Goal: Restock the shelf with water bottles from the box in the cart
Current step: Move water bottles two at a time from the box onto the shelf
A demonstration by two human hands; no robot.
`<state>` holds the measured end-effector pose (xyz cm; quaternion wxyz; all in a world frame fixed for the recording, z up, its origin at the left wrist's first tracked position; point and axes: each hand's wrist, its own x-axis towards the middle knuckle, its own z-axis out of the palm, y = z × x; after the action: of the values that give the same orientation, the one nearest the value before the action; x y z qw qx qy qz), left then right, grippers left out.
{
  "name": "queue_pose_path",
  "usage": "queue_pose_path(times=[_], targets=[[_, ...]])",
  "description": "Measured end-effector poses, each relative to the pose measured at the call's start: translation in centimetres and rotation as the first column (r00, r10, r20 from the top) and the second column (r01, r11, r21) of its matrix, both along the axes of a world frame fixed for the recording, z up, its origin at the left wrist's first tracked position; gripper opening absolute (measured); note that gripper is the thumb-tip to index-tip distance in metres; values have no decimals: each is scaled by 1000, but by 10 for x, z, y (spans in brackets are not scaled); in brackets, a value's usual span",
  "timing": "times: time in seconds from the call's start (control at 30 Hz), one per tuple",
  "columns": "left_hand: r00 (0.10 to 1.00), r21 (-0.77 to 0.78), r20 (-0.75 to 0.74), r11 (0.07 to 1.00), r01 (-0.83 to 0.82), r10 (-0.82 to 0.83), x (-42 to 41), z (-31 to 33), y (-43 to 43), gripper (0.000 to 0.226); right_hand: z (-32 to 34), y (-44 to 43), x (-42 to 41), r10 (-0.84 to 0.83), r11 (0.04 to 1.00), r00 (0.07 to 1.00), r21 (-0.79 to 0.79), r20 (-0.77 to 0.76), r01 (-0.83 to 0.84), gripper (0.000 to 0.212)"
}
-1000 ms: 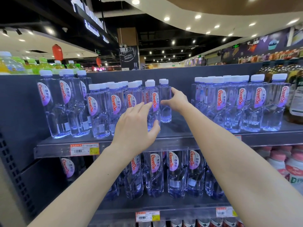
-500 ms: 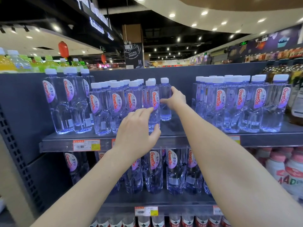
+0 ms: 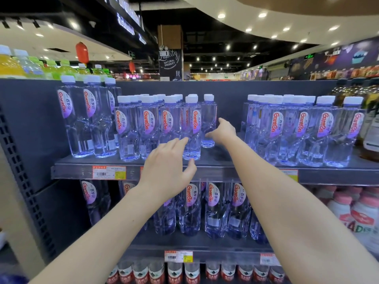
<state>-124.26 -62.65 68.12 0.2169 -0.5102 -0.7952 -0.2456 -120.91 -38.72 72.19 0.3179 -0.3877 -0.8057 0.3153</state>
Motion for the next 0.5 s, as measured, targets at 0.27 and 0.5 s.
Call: queue_pose_path(times=[0.27, 0.5], targets=[[1000, -67, -12, 998, -19, 19, 20, -15, -16, 66, -7, -28, 29, -55, 980, 995, 195, 84, 38, 37], [1000, -158, 6, 987, 8, -7, 51, -30, -58, 63, -32, -109, 106, -18, 908, 960, 406, 278, -101, 56]])
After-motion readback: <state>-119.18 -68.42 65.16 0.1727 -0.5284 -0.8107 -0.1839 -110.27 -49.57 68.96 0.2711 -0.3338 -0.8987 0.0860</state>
